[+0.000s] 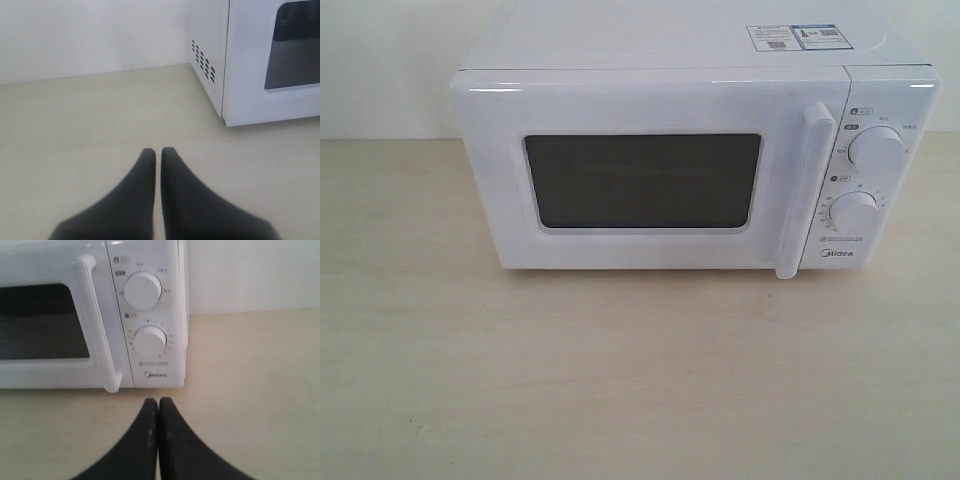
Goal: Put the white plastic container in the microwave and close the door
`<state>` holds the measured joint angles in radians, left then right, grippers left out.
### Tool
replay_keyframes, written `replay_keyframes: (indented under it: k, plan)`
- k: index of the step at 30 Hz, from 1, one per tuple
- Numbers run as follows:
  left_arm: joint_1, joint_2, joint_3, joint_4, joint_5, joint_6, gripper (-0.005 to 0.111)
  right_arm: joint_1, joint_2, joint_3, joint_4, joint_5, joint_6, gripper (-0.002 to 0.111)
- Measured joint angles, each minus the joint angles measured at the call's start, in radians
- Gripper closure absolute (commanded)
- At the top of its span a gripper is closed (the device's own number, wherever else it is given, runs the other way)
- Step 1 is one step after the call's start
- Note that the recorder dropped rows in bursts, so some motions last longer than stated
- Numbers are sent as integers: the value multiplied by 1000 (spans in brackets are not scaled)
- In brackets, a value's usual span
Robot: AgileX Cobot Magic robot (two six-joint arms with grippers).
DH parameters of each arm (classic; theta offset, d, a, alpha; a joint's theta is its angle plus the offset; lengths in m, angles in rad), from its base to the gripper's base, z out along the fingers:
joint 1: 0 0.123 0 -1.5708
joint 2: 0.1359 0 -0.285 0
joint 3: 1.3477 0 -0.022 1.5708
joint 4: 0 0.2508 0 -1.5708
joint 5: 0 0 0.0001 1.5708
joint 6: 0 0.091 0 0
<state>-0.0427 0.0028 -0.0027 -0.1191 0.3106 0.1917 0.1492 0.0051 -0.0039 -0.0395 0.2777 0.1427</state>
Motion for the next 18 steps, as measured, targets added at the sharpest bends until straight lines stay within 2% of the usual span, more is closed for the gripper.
replay_keyframes:
  k: [18]
  plan:
    - [0,0,0,0,0,0,102,0,0,4,-2,90,-2,108]
